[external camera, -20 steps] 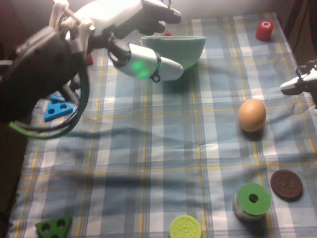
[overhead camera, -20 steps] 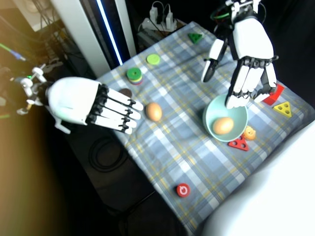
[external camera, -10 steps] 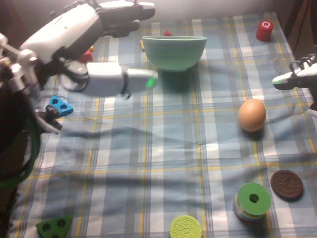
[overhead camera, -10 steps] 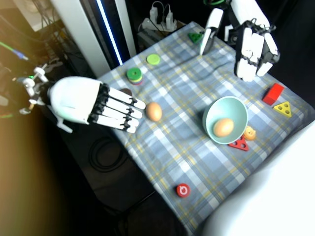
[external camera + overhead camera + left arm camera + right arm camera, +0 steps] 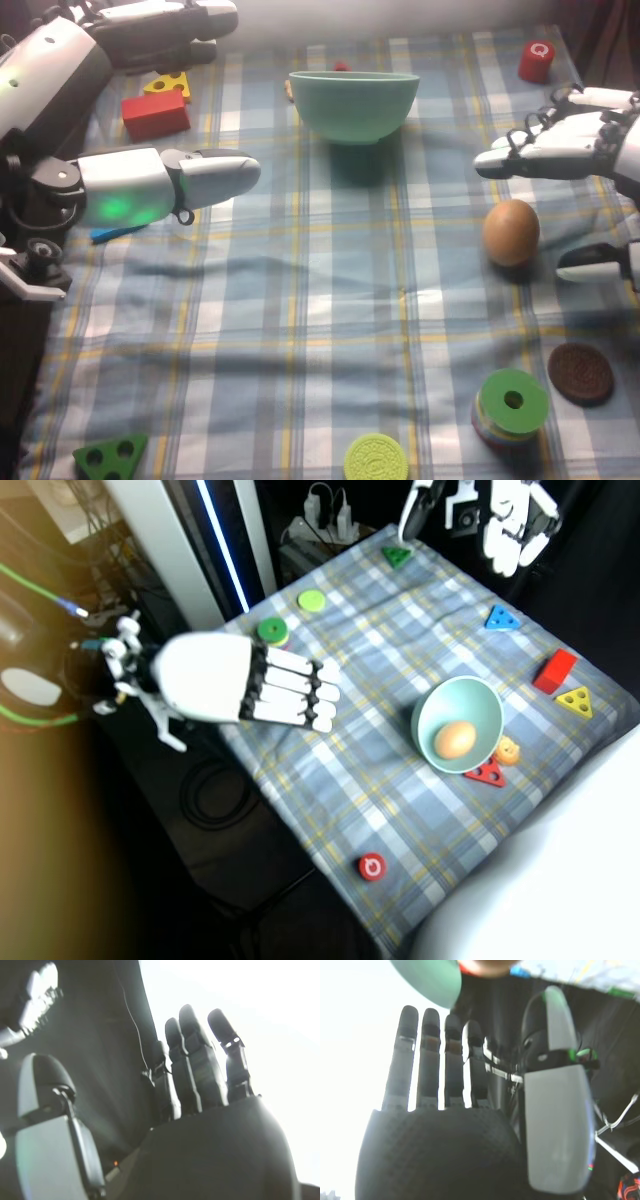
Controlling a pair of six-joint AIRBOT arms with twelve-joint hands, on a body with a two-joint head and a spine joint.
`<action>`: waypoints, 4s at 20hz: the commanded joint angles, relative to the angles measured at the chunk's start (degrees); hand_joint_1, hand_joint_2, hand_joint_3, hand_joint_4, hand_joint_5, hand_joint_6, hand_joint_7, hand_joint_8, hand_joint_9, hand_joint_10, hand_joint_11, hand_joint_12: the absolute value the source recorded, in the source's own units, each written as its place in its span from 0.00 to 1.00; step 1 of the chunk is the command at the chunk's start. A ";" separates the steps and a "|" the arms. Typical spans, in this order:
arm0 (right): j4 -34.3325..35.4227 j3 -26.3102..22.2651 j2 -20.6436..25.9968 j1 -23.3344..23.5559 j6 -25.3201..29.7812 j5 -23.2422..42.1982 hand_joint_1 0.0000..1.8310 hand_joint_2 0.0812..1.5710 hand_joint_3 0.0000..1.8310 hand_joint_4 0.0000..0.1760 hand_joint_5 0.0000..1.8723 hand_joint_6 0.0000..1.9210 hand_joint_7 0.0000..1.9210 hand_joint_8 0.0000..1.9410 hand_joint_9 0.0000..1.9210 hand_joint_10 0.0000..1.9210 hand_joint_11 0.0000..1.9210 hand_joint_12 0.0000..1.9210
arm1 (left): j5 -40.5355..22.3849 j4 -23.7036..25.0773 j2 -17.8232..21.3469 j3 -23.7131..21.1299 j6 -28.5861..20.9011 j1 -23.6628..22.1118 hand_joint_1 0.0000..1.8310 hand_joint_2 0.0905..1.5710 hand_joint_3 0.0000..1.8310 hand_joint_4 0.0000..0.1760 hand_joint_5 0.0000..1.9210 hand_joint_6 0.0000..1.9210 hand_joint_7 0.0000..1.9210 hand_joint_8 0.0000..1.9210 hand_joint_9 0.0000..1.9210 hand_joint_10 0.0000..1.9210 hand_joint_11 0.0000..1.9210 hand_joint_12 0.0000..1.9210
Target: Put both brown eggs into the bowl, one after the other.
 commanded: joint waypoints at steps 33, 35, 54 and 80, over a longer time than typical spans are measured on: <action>-6.70 4.04 -5.39 6.34 1.07 -5.83 0.68 0.67 0.00 0.00 0.57 0.40 0.54 0.52 0.56 0.51 0.51 0.69 | -8.45 -0.22 0.14 -0.04 -0.67 0.29 0.43 0.54 0.00 0.45 0.28 0.00 0.34 0.00 0.32 0.01 0.00 0.72; -5.47 4.39 -5.40 8.13 1.07 -4.46 0.68 0.67 0.00 0.00 0.61 0.31 0.53 0.56 0.55 0.50 0.50 0.69 | -8.45 -0.35 0.15 -0.05 -0.67 0.38 0.43 0.54 0.00 0.51 0.28 0.00 0.34 0.00 0.32 0.01 0.00 0.71; 2.72 17.14 -18.31 27.47 -7.34 -10.35 0.70 0.62 0.00 0.00 0.58 0.43 0.79 0.02 0.74 0.27 0.59 0.65 | -5.88 0.04 -1.63 1.54 -1.25 -0.38 0.43 0.54 0.00 0.40 0.29 0.00 0.36 0.00 0.35 0.02 0.00 0.55; 2.49 14.66 -17.92 25.59 -7.32 -10.66 0.56 0.56 0.00 1.00 0.04 0.00 0.12 0.01 0.14 0.01 0.00 0.48 | -6.54 0.27 -1.88 2.32 -6.21 0.18 0.44 0.57 0.00 0.28 0.32 0.00 0.38 0.00 0.35 0.04 0.00 0.55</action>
